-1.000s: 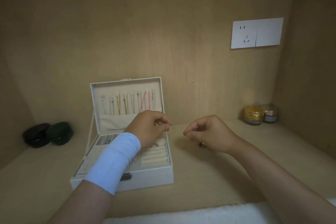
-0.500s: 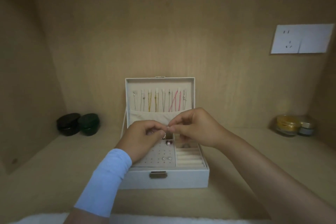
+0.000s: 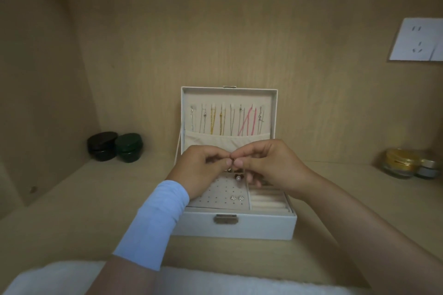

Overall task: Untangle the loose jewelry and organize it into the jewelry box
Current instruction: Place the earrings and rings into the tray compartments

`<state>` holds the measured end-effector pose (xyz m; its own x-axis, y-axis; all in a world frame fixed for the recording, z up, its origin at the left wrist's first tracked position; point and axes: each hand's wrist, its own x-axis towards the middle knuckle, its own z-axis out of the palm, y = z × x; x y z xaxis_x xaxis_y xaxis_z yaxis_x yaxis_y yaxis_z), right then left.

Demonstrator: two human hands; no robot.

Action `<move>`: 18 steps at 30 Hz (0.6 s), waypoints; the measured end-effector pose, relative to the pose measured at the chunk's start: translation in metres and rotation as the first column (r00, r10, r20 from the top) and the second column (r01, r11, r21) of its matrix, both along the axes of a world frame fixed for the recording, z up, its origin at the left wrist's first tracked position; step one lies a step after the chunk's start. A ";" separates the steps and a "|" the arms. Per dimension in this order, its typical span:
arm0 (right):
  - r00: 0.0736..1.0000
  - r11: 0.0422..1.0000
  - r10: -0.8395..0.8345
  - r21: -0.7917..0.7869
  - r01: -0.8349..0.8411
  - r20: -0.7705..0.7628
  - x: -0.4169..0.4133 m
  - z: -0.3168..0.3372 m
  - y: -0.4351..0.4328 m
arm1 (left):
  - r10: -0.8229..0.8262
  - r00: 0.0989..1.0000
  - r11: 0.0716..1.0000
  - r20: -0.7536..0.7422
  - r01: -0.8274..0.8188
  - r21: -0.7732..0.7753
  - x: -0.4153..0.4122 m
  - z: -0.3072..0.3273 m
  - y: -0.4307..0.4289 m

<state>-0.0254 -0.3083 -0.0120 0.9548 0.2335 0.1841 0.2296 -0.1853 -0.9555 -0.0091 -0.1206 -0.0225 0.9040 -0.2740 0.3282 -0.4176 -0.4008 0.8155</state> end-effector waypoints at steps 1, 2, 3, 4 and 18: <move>1.000 1.000 -0.010 0.017 0.010 -0.008 0.000 0.000 0.002 | 0.006 1.000 1.000 -0.015 -0.007 -0.014 0.000 0.000 0.001; 1.000 0.999 -0.021 0.032 0.021 -0.014 0.000 0.000 0.003 | 0.008 0.999 1.000 -0.036 -0.009 -0.030 0.000 0.000 0.001; 0.999 0.999 -0.034 0.036 0.034 -0.010 0.001 0.000 0.004 | 0.008 0.998 0.999 -0.058 -0.010 -0.041 0.000 0.000 0.002; 0.999 0.998 -0.052 0.022 0.052 0.001 0.001 0.000 0.005 | 0.010 0.997 0.999 -0.074 -0.013 -0.039 0.000 0.000 0.003; 0.893 0.656 0.049 -0.689 0.309 0.447 -0.001 -0.009 0.012 | 0.175 0.984 0.981 0.020 -0.176 0.079 0.007 0.001 0.025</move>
